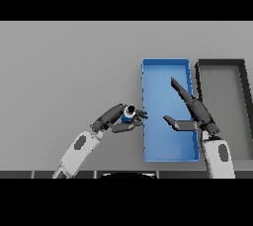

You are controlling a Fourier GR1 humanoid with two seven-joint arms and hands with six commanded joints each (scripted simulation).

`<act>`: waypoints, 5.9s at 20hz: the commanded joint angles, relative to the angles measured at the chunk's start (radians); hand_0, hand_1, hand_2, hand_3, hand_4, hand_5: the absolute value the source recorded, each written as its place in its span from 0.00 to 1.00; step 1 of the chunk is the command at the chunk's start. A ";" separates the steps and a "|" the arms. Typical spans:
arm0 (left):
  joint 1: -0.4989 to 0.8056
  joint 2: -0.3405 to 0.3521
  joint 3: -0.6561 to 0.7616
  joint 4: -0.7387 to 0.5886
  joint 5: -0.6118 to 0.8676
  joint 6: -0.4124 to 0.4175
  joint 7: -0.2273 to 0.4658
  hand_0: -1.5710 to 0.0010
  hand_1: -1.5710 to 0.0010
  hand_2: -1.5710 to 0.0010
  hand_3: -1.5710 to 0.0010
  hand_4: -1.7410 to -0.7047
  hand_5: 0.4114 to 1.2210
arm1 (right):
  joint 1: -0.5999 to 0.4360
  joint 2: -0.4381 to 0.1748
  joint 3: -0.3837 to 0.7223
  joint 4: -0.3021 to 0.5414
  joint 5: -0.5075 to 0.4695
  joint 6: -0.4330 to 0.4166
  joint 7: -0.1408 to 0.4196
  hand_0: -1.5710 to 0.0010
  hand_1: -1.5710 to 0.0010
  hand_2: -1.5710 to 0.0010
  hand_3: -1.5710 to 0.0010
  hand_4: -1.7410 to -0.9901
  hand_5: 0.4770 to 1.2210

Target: Pick up the blue pipe and place it into the blue bin.

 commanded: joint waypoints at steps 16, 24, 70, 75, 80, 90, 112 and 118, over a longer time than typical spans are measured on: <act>-0.008 -0.040 0.052 0.006 -0.043 -0.072 0.023 0.00 0.00 0.00 0.00 0.26 1.00 | -0.298 -0.011 0.224 -0.052 -0.100 0.177 0.314 1.00 1.00 1.00 1.00 0.72 0.05; 0.016 -0.062 0.080 0.032 -0.038 -0.137 -0.025 0.00 0.00 0.00 0.00 0.27 1.00 | -0.416 0.081 0.290 0.068 -0.100 0.230 0.342 0.98 0.93 0.92 0.97 0.69 0.05; 0.027 -0.113 0.151 0.043 -0.176 -0.209 0.169 1.00 1.00 1.00 1.00 0.75 0.08 | -0.599 0.277 0.068 0.034 -0.402 0.113 0.542 0.00 0.00 0.00 0.00 0.33 1.00; 0.050 -0.103 0.141 0.018 -0.175 -0.217 0.142 1.00 1.00 1.00 1.00 0.76 0.07 | -0.806 0.204 -0.097 0.128 -0.487 -0.012 0.543 0.00 0.00 0.00 0.00 0.32 1.00; 0.066 -0.089 0.149 -0.027 -0.157 -0.220 0.171 1.00 1.00 1.00 1.00 0.76 0.07 | -0.853 0.122 -0.204 0.260 -0.371 -0.040 0.492 0.00 0.00 0.00 0.00 0.32 1.00; 0.057 -0.075 0.160 -0.008 -0.170 -0.213 0.143 1.00 1.00 1.00 1.00 0.77 0.06 | -0.656 0.087 -0.274 0.361 -0.171 -0.045 0.589 0.00 0.00 0.00 0.00 0.32 1.00; 0.047 -0.081 0.161 0.003 -0.199 -0.180 0.120 1.00 1.00 1.00 1.00 0.79 0.10 | -0.455 -0.171 0.188 0.635 -0.438 -0.507 0.653 0.56 0.58 0.60 0.88 0.49 0.87; 0.054 -0.079 0.157 0.006 -0.205 -0.177 0.113 1.00 1.00 1.00 1.00 0.79 0.10 | -0.534 -0.364 0.505 0.606 -0.461 -0.419 0.663 0.88 0.89 0.89 0.97 0.69 0.53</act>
